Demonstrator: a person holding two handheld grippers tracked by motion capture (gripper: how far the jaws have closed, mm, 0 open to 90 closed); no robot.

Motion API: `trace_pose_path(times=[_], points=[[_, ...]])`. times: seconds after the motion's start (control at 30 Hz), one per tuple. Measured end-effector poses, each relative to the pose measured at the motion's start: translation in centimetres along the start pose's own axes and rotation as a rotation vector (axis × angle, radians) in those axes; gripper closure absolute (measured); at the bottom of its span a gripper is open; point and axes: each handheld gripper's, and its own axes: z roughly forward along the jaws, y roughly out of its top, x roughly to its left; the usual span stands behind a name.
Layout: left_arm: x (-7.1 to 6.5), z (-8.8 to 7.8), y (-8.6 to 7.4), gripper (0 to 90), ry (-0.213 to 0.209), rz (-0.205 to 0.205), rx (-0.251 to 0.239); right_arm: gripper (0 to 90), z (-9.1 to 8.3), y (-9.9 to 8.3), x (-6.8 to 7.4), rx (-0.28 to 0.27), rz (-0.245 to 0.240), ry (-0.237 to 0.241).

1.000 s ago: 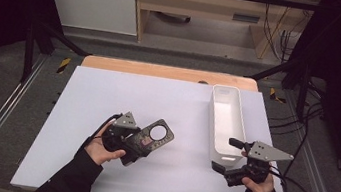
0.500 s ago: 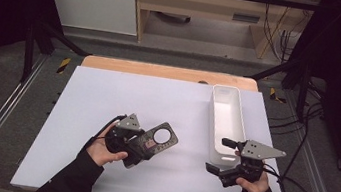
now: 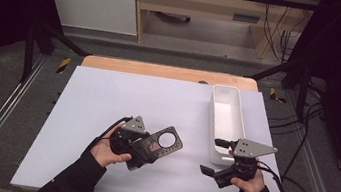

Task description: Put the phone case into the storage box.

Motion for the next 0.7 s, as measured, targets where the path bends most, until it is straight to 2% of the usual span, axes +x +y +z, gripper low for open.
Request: trace_pose_path(times=[0.7], points=[[-1.0,1.3,1.3,11.4,-0.082,0.088,0.034,1.2,1.5,0.1,0.5,0.086,-0.028,0.078]])
